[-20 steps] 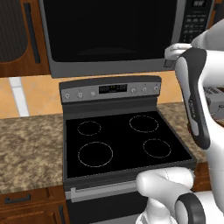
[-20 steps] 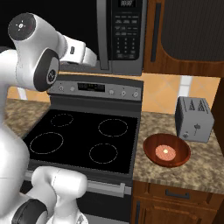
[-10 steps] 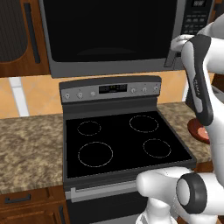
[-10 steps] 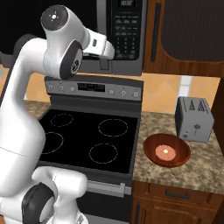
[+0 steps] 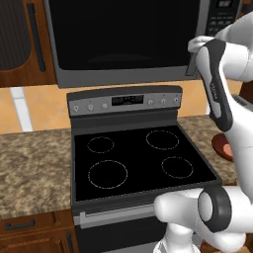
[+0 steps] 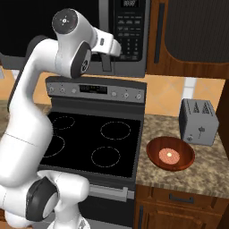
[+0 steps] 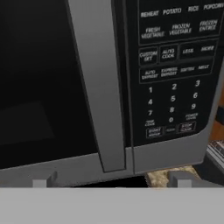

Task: Open the microwave, place the bowl with waffle inside the microwave, then close the microwave door and turn it on.

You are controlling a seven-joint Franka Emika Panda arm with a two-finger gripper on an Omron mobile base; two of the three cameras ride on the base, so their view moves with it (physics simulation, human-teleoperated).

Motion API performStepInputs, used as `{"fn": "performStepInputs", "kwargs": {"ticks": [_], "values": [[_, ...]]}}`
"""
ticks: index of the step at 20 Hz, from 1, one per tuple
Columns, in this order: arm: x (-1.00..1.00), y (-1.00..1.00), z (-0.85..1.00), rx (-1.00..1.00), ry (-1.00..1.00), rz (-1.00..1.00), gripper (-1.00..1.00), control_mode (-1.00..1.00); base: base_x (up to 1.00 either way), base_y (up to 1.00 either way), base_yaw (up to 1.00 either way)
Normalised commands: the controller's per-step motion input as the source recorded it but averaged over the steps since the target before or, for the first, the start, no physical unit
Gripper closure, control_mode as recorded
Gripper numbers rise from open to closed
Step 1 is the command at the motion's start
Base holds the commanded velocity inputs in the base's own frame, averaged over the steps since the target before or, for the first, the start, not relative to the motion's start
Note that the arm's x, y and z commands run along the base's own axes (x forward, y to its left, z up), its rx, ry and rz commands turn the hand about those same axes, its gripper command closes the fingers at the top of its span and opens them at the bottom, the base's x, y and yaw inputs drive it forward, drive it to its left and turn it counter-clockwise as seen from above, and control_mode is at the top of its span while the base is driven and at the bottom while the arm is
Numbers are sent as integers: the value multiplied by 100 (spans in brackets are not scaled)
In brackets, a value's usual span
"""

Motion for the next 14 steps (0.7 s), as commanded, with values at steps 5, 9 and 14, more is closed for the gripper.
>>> {"fn": "performStepInputs", "kwargs": {"ticks": [5, 9, 14], "values": [[59, 0, 0, 0, 0, 0, -100, -100, 0, 0, 0], [66, -2, 0, 0, 0, 0, -100, -100, 0, 0, 0], [58, -6, 0, 0, 0, 0, -100, -100, 0, 0, 0]]}}
